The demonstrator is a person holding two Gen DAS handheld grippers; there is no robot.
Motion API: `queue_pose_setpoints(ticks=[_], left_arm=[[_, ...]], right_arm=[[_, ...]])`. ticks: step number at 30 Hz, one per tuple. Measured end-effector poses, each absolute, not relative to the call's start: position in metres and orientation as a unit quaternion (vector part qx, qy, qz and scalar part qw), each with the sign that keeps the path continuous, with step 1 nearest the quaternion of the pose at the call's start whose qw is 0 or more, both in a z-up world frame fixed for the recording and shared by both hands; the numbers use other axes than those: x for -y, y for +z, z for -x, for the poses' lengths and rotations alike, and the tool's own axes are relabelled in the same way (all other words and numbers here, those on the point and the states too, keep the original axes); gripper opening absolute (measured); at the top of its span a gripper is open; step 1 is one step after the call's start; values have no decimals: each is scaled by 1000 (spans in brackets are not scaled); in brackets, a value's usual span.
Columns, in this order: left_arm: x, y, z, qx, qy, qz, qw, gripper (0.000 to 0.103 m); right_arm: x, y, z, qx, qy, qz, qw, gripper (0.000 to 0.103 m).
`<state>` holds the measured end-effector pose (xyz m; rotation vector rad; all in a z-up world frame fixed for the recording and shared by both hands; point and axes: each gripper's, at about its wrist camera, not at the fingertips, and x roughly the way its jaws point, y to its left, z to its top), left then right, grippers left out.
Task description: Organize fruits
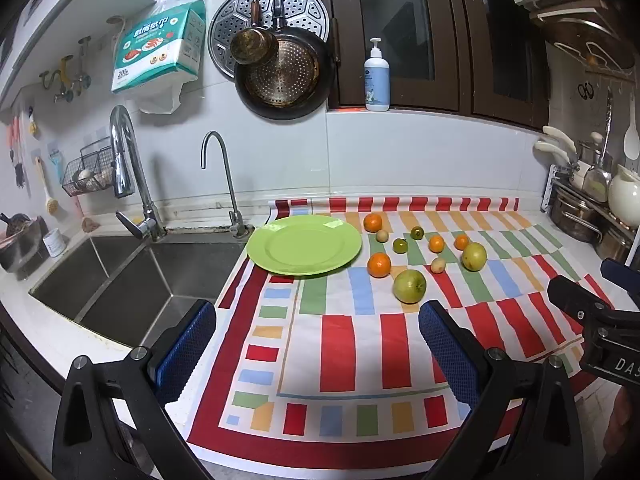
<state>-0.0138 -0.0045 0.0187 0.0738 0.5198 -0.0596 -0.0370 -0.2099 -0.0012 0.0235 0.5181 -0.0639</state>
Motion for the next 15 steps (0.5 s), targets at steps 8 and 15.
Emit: queue_pose_setpoints(ticks=[8,15], left_arm=[[2,19,14,-258,-30,-32,965,103],[-1,17,16,-260,-36,-20,965,103]], right_arm=[[211,1,38,-253,-32,-11,967,103],[211,2,40,-250,-31,-12,968,103]])
